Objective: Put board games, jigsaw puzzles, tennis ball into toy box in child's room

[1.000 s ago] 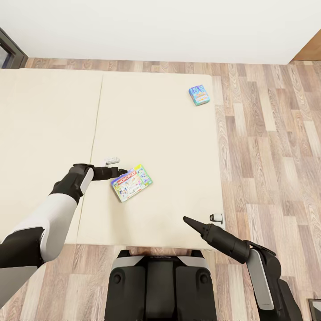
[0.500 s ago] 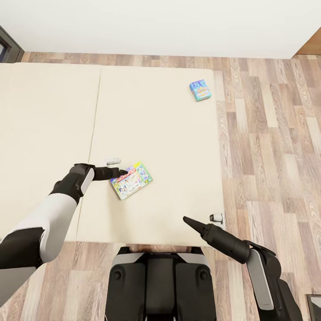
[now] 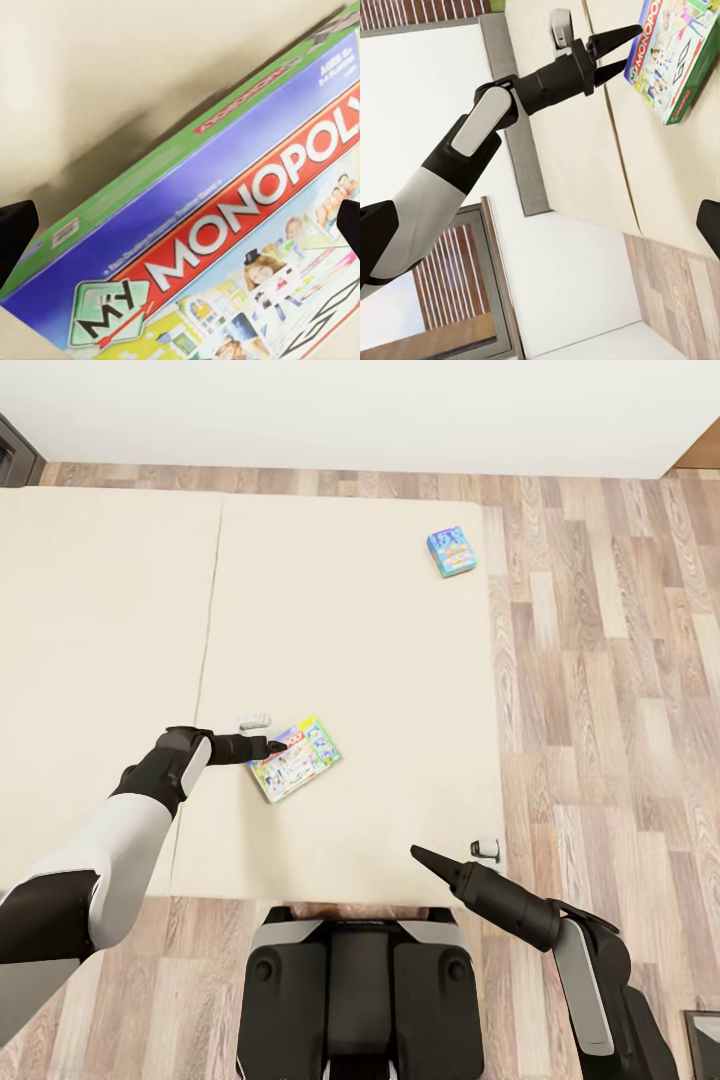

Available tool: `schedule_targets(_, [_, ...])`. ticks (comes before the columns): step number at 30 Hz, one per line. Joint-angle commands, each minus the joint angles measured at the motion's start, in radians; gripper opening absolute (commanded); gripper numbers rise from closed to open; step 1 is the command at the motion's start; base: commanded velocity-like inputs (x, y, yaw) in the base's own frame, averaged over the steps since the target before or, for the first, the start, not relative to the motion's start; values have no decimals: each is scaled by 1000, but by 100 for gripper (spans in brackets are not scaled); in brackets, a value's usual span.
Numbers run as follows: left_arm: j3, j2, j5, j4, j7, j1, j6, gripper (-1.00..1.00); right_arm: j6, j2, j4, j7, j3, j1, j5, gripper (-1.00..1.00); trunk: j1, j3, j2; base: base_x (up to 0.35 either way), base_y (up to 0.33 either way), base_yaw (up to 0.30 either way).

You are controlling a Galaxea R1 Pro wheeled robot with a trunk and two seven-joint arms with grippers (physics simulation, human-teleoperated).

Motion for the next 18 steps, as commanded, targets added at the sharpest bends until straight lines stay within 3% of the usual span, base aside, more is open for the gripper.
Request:
schedule_targets(1, [4,0,-2,-3,-5,0,7,100,4,1,0,4,-1,0,2,100,1,-3,-2,0,0,0])
schedule_targets(18, [0,0,-2,-8,-7,0,7,100,3,1,1,4,-5,-1,2,100,1,-23,-2,0,-6,0])
